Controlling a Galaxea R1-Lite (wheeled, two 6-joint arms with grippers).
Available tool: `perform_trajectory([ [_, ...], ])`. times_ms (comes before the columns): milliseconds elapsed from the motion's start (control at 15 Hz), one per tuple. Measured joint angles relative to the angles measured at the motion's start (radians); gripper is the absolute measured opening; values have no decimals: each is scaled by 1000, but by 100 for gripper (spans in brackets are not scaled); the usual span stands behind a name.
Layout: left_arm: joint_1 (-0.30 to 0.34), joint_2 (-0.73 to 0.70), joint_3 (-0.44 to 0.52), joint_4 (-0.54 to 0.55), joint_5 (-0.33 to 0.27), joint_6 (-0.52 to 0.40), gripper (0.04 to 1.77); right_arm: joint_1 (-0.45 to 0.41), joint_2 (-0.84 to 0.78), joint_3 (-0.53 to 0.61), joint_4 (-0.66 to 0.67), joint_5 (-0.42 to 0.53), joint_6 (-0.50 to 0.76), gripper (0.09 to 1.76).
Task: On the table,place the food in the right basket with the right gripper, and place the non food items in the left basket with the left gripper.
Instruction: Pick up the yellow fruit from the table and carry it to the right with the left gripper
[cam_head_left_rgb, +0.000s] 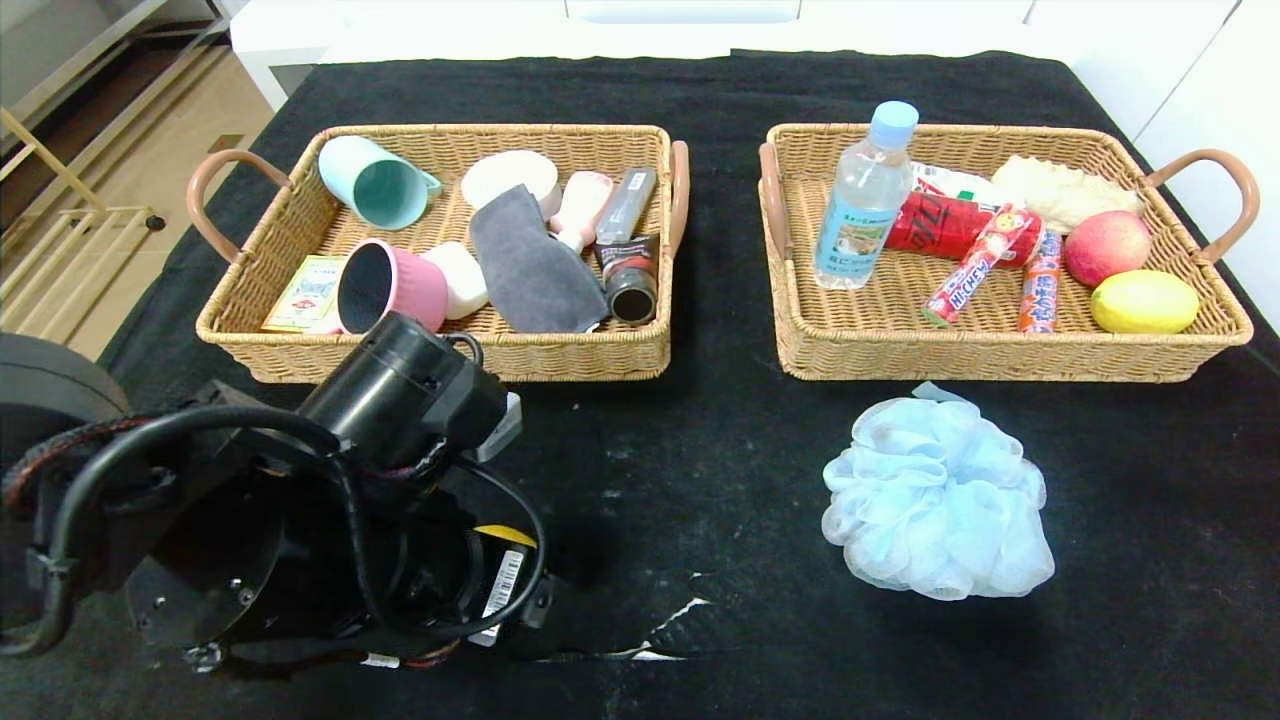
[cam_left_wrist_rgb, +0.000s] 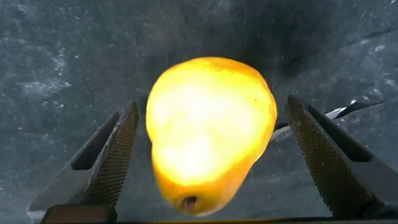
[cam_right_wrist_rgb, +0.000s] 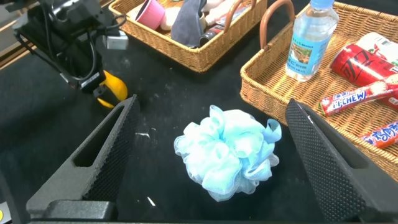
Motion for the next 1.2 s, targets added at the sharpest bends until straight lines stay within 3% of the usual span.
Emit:
perform_trajectory([
  [67,0,5,4,-1,3,0,172,0,0,0,0,0,0,171],
  [267,0,14,6,-2,8,0,129,0,0,0,0,0,0,171],
  [333,0,15,6,-2,9,0,124,0,0,1,0,0,0,171],
  [1000,0,15,13,-3,11,0,119,1,3,4,0,0,0,171],
  [1200,0,14,17,-1,12,5,119,1,94,4,0,0,0,171],
])
